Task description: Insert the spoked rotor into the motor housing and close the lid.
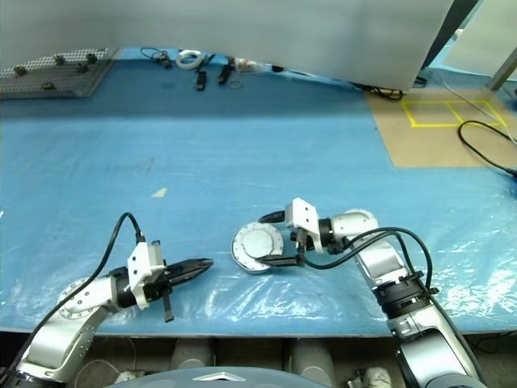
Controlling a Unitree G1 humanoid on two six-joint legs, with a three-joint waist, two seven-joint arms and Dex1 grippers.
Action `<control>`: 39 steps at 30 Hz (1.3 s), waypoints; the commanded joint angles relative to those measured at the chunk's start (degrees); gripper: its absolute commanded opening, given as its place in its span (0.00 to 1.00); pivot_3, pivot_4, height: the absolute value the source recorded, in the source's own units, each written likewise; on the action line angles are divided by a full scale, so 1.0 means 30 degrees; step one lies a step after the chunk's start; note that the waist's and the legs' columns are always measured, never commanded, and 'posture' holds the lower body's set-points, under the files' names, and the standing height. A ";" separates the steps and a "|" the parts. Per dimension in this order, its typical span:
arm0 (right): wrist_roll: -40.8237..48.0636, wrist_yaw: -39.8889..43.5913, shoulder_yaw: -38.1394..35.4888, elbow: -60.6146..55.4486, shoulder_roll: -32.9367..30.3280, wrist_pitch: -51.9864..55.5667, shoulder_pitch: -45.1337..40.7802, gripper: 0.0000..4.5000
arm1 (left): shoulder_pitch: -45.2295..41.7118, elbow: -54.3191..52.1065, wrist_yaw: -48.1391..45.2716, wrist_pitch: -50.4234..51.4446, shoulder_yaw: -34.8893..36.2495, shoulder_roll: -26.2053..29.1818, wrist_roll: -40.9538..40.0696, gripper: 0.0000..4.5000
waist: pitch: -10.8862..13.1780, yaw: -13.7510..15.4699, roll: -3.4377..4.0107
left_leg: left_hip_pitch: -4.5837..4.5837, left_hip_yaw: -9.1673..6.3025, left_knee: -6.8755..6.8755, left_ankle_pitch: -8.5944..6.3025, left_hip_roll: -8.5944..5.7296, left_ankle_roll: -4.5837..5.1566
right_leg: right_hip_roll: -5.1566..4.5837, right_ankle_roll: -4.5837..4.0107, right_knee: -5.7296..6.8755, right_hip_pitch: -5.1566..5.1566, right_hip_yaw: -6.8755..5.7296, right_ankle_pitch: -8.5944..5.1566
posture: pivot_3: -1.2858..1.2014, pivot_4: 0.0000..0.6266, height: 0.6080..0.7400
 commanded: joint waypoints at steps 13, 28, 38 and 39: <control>-0.0372 0.0007 0.0277 0.0488 0.0184 -0.1006 -0.0196 0.86 | -0.0670 -0.0113 -0.0442 0.0192 0.0234 0.0419 -0.0695 0.00 | -0.0003 -0.0008 0.0000 | 0.0009 0.0002 0.0007 0.0000 0.0002 0.0000 | 0.0005 -0.0002 0.0021 0.0004 0.0006 0.0000 | 0.52 0.24 1.00; -0.0194 -0.0710 0.0030 0.0535 0.0521 -0.0749 -0.0507 0.65 | -0.0711 -0.0062 -0.0471 0.0168 0.0074 0.0352 -0.0593 0.00 | -0.0003 -0.0011 0.0000 | 0.0014 0.0002 0.0027 0.0001 0.0002 0.0007 | 0.0005 -0.0008 0.0055 0.0019 0.0011 0.0003 | 0.52 0.24 1.00; -0.0495 -0.0925 0.0345 0.0489 0.0905 -0.0629 -0.1204 0.65 | -0.0711 0.0061 -0.0492 0.0124 0.0054 0.0334 -0.0564 0.00 | -0.0003 -0.0028 0.0000 | 0.0028 0.0002 0.0033 0.0004 0.0004 0.0004 | 0.0005 -0.0013 0.0059 0.0012 0.0007 0.0000 | 0.52 0.24 1.00; -0.0481 -0.0925 0.0342 0.0476 0.0923 -0.0566 -0.1196 0.65 | -0.0711 0.0072 -0.0487 0.0119 0.0068 0.0335 -0.0565 0.00 | -0.0002 -0.0027 0.0001 | 0.0028 0.0001 0.0032 0.0003 0.0006 0.0004 | 0.0006 -0.0014 0.0059 0.0012 0.0004 -0.0001 | 0.52 0.24 1.00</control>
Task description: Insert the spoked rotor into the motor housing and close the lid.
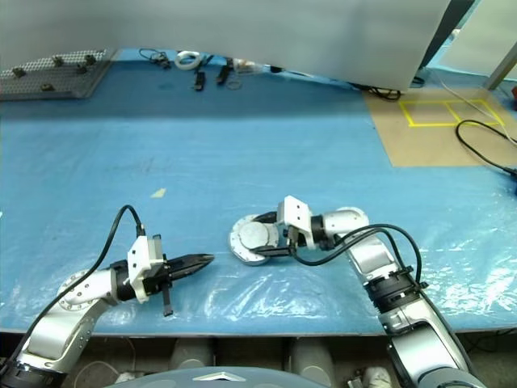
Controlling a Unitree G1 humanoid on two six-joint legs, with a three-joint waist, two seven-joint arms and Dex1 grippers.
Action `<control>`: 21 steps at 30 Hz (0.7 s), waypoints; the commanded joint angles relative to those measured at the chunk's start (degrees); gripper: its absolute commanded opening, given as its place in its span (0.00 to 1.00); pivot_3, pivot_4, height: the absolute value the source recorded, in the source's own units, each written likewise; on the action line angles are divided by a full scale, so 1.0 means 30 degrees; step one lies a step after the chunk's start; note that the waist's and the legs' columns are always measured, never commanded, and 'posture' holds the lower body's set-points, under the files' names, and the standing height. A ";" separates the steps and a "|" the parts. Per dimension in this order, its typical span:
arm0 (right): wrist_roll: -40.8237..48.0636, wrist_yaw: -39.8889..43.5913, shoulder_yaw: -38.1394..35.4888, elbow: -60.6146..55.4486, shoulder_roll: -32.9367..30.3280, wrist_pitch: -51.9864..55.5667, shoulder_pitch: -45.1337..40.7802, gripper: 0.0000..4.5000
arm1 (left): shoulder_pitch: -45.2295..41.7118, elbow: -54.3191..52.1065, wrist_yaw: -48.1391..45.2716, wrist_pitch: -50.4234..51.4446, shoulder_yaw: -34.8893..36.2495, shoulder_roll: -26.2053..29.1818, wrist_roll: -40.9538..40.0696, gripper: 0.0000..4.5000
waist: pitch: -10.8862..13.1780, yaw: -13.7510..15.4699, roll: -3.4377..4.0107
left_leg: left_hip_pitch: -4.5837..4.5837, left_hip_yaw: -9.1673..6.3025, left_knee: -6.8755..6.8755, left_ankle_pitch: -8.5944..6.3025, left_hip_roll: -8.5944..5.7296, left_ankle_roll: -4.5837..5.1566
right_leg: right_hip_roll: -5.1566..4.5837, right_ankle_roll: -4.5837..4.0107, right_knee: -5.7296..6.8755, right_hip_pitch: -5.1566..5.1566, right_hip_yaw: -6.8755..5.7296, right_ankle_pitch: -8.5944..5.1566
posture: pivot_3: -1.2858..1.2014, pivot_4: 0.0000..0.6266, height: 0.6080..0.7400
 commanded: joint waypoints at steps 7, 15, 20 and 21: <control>0.0241 -0.0415 -0.0274 -0.0193 0.0504 0.0452 -0.0448 0.65 | 0.0022 -0.0162 -0.0113 -0.0162 0.0029 0.0041 -0.0166 0.00 | 0.0000 -0.0008 0.0000 | 0.0008 0.0001 0.0000 -0.0001 0.0003 0.0001 | 0.0004 -0.0002 0.0008 0.0000 0.0004 -0.0001 | 0.52 0.24 1.00; -0.0438 -0.0294 0.0154 0.0658 0.0188 -0.0412 0.0210 0.65 | -0.0014 -0.0200 -0.0109 -0.0151 0.0018 0.0060 -0.0134 0.00 | 0.0000 -0.0003 0.0000 | 0.0008 0.0002 0.0000 -0.0001 0.0002 -0.0001 | 0.0003 -0.0004 0.0006 0.0001 0.0003 -0.0002 | 0.52 0.24 1.00; -0.0001 -0.0115 -0.0236 0.0810 -0.0013 -0.0183 -0.0040 0.65 | -0.0027 -0.0203 -0.0129 -0.0155 0.0000 0.0085 -0.0106 0.00 | -0.0001 0.0006 0.0000 | 0.0010 0.0001 0.0001 0.0000 0.0001 0.0000 | 0.0003 -0.0004 0.0007 0.0002 0.0004 -0.0002 | 0.52 0.24 1.00; 0.0024 -0.0084 -0.0268 0.0862 -0.0031 -0.0180 -0.0166 0.65 | -0.0042 -0.0211 -0.0124 -0.0144 -0.0020 0.0072 -0.0106 0.00 | -0.0001 0.0020 0.0000 | 0.0010 0.0001 0.0000 0.0000 0.0001 -0.0001 | 0.0003 -0.0004 0.0007 0.0002 0.0004 -0.0002 | 0.52 0.24 1.00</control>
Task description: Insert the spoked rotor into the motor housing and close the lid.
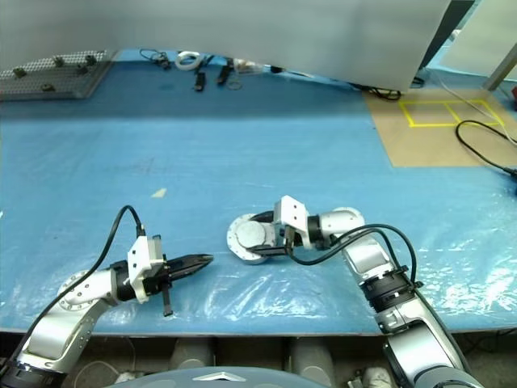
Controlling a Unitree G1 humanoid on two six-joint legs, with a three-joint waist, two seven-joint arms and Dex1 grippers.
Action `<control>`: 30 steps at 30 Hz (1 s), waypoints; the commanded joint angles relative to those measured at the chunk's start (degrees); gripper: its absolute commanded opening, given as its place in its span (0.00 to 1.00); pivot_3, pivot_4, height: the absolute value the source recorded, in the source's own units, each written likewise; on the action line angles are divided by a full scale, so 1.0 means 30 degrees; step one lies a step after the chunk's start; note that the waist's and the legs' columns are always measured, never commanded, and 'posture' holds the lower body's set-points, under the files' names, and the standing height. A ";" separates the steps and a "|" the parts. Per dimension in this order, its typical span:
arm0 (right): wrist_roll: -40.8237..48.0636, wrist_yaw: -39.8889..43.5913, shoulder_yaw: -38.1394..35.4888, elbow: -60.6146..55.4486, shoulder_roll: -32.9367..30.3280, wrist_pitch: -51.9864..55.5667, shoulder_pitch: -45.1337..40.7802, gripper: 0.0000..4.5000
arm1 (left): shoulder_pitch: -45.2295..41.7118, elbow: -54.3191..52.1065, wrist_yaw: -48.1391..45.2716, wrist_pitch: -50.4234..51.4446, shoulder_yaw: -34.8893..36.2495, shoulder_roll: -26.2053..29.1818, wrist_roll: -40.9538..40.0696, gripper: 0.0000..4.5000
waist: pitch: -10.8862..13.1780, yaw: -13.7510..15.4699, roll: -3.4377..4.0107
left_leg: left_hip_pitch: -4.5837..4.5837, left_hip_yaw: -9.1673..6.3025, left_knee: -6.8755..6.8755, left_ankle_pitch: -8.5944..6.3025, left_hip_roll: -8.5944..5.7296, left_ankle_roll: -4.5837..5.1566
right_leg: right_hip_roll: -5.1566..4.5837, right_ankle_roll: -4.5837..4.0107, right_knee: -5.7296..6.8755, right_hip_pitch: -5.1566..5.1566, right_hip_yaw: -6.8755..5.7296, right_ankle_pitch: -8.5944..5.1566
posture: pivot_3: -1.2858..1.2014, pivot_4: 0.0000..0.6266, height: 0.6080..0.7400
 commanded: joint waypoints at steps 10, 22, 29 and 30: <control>0.0893 0.1214 -0.0298 -0.0802 -0.0756 0.0934 -0.0160 0.65 | -0.0228 -0.0249 -0.0168 -0.0102 -0.0172 0.0038 -0.0137 0.00 | 0.0000 0.0010 0.0000 | -0.0004 0.0000 -0.0002 0.0000 0.0003 0.0001 | 0.0001 -0.0002 -0.0005 -0.0001 -0.0004 -0.0002 | 0.52 0.24 1.00; 0.0584 0.0362 -0.0261 -0.0402 -0.0288 0.0695 -0.0137 0.65 | -0.0266 -0.0192 -0.0273 -0.0183 -0.0245 0.0063 -0.0082 0.00 | 0.0000 0.0005 0.0000 | 0.0000 0.0000 -0.0004 0.0000 0.0006 0.0001 | 0.0004 -0.0009 -0.0001 -0.0002 -0.0003 -0.0005 | 0.52 0.24 1.00; 0.0426 0.0250 -0.0094 -0.0281 -0.0238 0.0707 -0.0113 0.65 | -0.0327 -0.0139 -0.0353 -0.0191 -0.0211 0.0040 -0.0083 0.00 | 0.0000 -0.0004 0.0000 | 0.0001 0.0001 -0.0003 0.0000 0.0006 0.0000 | 0.0005 -0.0009 0.0002 -0.0001 -0.0002 -0.0006 | 0.52 0.24 1.00; 0.0376 0.0238 -0.0067 -0.0228 -0.0251 0.0685 -0.0107 0.65 | -0.0332 -0.0130 -0.0355 -0.0197 -0.0207 0.0038 -0.0081 0.00 | 0.0000 -0.0006 0.0000 | 0.0001 0.0002 -0.0004 0.0000 0.0006 0.0001 | 0.0005 -0.0009 0.0002 -0.0001 -0.0002 -0.0006 | 0.52 0.24 1.00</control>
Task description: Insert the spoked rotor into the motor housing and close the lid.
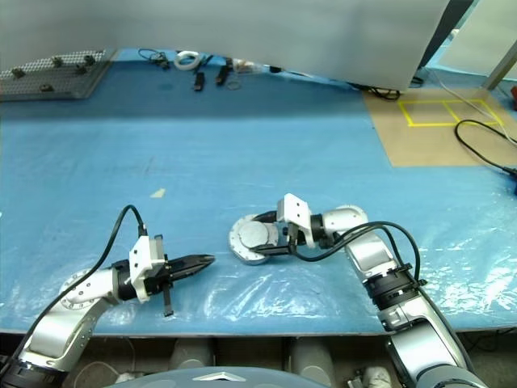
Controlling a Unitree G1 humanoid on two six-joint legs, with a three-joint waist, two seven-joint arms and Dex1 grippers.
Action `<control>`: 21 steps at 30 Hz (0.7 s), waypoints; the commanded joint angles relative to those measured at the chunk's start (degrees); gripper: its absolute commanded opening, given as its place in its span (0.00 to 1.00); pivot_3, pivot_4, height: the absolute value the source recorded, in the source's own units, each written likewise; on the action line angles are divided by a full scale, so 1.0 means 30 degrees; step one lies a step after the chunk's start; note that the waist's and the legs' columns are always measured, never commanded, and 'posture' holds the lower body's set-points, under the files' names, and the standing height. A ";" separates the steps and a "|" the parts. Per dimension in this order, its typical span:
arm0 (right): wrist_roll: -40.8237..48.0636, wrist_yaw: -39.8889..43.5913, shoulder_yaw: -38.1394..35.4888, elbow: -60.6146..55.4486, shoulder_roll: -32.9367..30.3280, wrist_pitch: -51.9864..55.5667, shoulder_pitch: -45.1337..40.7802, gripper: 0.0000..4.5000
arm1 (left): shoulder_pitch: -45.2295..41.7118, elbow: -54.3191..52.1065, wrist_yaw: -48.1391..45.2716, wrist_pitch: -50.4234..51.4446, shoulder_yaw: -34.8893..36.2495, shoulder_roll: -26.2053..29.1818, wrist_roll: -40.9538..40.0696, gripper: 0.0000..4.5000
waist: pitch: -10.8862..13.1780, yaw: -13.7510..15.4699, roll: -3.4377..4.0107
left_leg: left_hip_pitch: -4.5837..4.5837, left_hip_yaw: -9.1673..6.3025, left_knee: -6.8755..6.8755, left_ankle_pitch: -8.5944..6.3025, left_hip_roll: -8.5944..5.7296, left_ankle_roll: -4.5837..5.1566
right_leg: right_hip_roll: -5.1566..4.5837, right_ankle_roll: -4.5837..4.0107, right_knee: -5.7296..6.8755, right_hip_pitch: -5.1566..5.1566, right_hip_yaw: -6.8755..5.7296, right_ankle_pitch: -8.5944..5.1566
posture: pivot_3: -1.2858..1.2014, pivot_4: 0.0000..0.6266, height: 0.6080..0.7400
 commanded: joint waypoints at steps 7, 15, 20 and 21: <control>-0.0371 -0.0369 0.0120 0.0003 0.0206 0.0140 0.0260 0.65 | -0.0103 -0.0217 -0.0108 -0.0229 -0.0127 -0.0008 -0.0042 0.00 | 0.0000 -0.0020 0.0000 | 0.0000 0.0002 0.0000 0.0000 0.0000 0.0000 | 0.0001 -0.0001 0.0009 0.0001 0.0005 0.0000 | 0.52 0.24 1.00; -0.1058 -0.0617 0.0472 0.0419 0.0238 0.0127 0.0271 0.65 | -0.0114 -0.0236 -0.0066 -0.0211 -0.0207 -0.0029 -0.0021 0.00 | -0.0005 -0.0032 -0.0002 | 0.0001 0.0009 0.0000 -0.0001 0.0003 0.0000 | 0.0007 -0.0002 0.0025 0.0006 0.0014 -0.0001 | 0.52 0.24 1.00; -0.1685 -0.0756 0.0931 0.0761 0.0091 0.0090 0.0418 0.65 | -0.0056 -0.0318 0.0012 -0.0200 -0.0353 -0.0053 -0.0007 0.00 | -0.0035 -0.0038 0.0001 | 0.0031 0.0012 0.0000 -0.0002 0.0004 0.0000 | 0.0008 -0.0006 0.0035 0.0043 0.0019 -0.0003 | 0.52 0.24 1.00; -0.1650 -0.0637 0.0990 0.0770 0.0044 0.0114 0.0490 0.65 | -0.0047 -0.0326 0.0022 -0.0203 -0.0385 -0.0058 -0.0008 0.00 | -0.0050 -0.0038 0.0000 | 0.0037 0.0012 0.0000 -0.0005 0.0003 0.0003 | 0.0007 -0.0006 0.0036 0.0049 0.0019 -0.0003 | 0.52 0.24 1.00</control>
